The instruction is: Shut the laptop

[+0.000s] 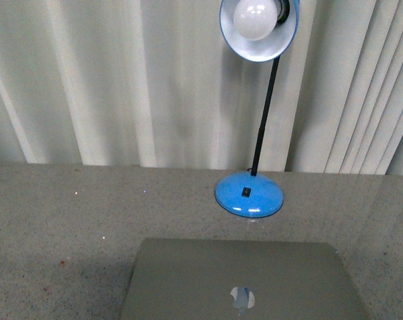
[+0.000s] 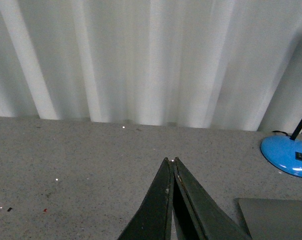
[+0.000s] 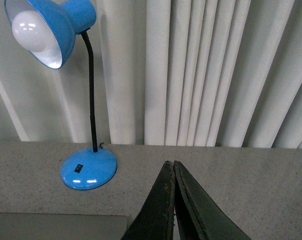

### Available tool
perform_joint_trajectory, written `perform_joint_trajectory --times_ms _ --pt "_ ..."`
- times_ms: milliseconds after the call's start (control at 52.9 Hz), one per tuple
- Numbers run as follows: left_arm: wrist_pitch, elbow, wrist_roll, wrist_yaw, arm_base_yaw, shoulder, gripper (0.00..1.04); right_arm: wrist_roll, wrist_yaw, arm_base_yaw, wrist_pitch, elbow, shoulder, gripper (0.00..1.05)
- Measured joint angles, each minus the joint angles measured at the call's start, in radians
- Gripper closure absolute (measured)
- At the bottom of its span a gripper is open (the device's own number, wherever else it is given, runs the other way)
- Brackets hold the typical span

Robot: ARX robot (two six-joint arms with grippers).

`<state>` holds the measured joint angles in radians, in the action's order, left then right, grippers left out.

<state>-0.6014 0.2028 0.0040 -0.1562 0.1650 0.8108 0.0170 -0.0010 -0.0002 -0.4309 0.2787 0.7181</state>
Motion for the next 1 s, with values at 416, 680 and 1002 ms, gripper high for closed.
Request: perform_joint_trajectory --times_ms 416,680,1002 --pt "0.098 -0.123 -0.004 0.151 -0.153 -0.223 1.01 -0.004 0.000 0.000 0.013 -0.162 -0.179 1.02" --pt "0.179 -0.159 -0.005 0.156 -0.165 -0.341 1.01 -0.004 0.000 0.000 0.067 -0.210 -0.281 1.02" --pt "0.252 -0.175 -0.005 0.156 -0.165 -0.465 1.01 -0.004 0.000 0.000 0.134 -0.255 -0.396 1.02"
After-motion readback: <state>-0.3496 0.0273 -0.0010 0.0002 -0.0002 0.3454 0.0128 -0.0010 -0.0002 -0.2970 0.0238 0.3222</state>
